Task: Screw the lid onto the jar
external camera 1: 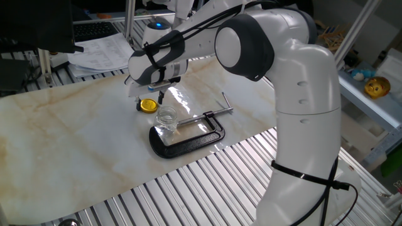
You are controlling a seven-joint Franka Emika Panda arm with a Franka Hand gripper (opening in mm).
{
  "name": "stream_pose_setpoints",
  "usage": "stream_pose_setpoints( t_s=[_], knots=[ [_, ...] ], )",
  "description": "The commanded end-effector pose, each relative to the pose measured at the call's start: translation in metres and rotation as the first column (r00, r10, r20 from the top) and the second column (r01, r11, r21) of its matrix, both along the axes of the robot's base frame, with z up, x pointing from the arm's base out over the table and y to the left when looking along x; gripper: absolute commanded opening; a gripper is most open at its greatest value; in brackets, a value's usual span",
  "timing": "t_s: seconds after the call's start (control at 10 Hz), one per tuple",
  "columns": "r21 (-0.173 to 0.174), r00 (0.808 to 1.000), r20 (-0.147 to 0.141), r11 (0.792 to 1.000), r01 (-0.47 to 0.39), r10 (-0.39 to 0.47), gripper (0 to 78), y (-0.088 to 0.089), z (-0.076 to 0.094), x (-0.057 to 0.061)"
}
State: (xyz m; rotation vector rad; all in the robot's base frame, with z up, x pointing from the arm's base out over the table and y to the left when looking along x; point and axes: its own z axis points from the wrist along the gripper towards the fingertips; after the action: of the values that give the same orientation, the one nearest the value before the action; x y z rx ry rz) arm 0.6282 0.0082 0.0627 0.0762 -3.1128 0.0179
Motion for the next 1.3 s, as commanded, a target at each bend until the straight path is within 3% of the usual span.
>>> stream_pose_setpoints(
  t_s=[0.1, 1.3],
  knots=[
    [0.000, 1.000, 0.006, 1.000, 0.002, -0.002, 77.4, 0.0005, -0.0002, 0.0019],
    [0.002, 1.000, 0.001, 1.000, -0.020, 0.020, 77.4, 0.0000, 0.0007, 0.0048]
  ],
)
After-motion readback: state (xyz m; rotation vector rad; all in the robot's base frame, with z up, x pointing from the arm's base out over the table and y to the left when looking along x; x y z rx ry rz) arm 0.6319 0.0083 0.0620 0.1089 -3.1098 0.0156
